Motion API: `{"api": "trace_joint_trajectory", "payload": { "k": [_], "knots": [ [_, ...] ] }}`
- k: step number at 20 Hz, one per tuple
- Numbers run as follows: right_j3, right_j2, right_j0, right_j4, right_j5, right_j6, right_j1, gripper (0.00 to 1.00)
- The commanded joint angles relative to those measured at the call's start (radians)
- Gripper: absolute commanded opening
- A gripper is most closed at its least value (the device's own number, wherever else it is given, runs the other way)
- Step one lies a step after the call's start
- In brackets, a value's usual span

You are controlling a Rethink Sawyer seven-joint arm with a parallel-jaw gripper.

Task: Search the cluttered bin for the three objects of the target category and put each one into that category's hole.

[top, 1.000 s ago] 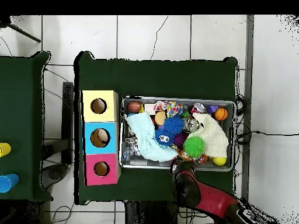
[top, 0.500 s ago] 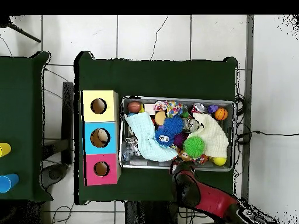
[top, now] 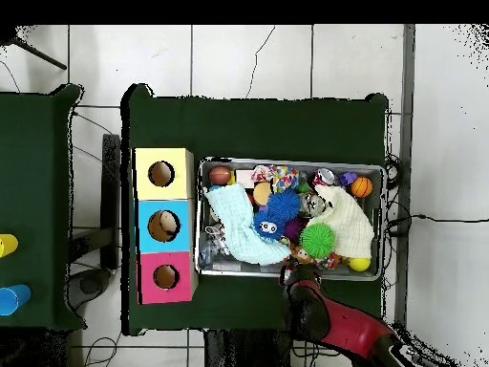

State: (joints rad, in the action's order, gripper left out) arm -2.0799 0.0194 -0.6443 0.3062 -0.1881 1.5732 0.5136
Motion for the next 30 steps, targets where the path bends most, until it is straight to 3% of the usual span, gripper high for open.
{"api": "trace_joint_trajectory", "payload": {
  "k": [1, 8, 21, 30],
  "knots": [
    [0.095, -0.016, 0.010, 0.002, -0.060, 0.158, 0.003, 0.00],
    [0.077, -0.001, 0.025, -0.012, -0.061, 0.171, 0.026, 0.00],
    [-0.027, -0.053, 0.051, -0.056, 0.167, 0.164, 0.333, 0.00],
    [-0.043, -0.065, 0.061, -0.075, 0.240, 0.167, 0.399, 0.00]
  ]
}}
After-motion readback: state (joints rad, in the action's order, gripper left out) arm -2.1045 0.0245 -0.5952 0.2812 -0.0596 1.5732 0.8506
